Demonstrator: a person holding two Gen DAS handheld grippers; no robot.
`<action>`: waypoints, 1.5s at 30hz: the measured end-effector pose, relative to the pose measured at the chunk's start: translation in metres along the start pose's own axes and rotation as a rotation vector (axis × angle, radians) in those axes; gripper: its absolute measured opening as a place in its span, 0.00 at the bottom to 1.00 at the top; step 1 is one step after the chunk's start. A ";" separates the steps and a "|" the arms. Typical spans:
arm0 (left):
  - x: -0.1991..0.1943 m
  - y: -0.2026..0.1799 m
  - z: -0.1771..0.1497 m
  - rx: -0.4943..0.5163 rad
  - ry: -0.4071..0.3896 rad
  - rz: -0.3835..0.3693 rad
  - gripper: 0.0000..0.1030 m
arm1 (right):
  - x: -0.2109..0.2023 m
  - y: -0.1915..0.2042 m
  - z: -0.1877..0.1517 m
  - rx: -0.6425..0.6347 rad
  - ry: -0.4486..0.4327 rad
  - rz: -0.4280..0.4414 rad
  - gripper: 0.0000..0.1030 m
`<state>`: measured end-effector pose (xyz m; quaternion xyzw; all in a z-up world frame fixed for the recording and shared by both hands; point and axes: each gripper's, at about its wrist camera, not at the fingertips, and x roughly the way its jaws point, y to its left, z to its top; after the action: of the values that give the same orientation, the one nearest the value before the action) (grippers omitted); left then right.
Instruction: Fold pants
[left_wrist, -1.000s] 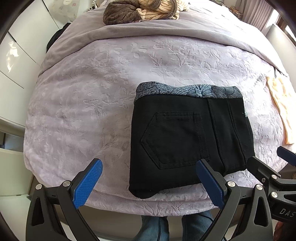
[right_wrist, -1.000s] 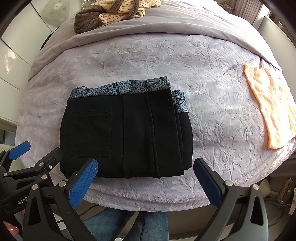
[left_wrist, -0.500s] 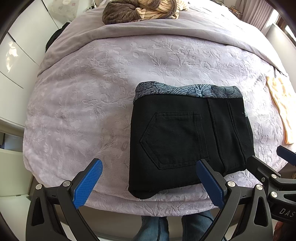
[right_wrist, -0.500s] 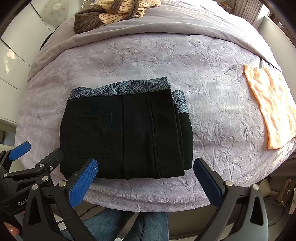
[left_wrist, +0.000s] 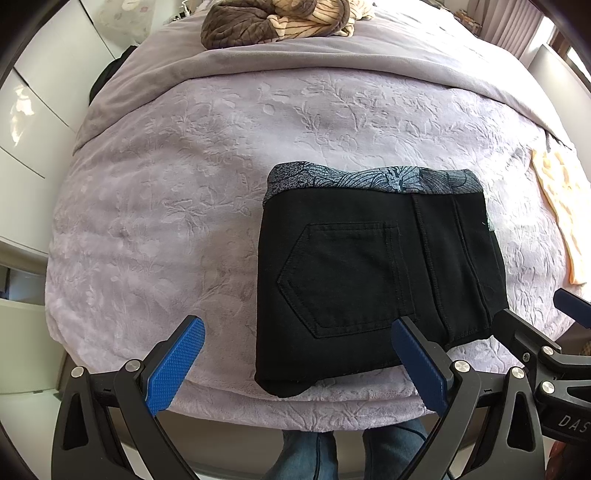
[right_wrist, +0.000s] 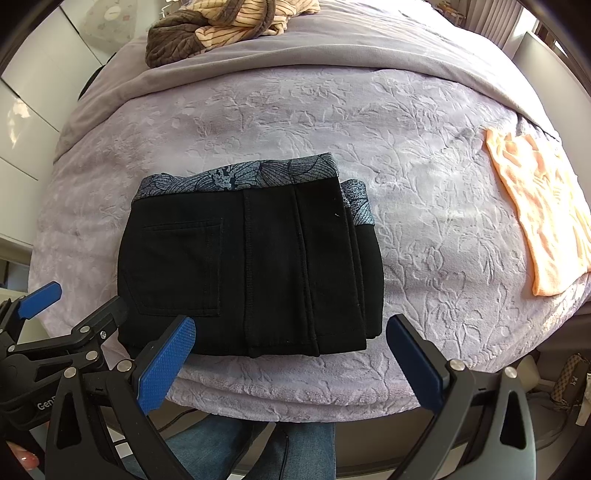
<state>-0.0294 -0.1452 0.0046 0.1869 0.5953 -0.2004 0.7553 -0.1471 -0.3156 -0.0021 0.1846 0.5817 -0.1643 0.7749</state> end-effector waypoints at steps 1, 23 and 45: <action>0.000 0.000 0.000 0.000 0.000 0.000 0.98 | 0.000 0.000 0.000 -0.001 -0.001 -0.002 1.00; 0.003 0.000 0.000 0.014 0.001 0.009 0.98 | 0.000 0.003 -0.002 -0.017 -0.007 -0.031 1.00; 0.004 0.004 -0.001 0.018 -0.017 0.025 0.98 | 0.005 0.005 0.001 -0.045 -0.001 -0.053 1.00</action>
<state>-0.0271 -0.1421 0.0008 0.1993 0.5848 -0.1977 0.7610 -0.1427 -0.3121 -0.0059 0.1518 0.5894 -0.1719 0.7746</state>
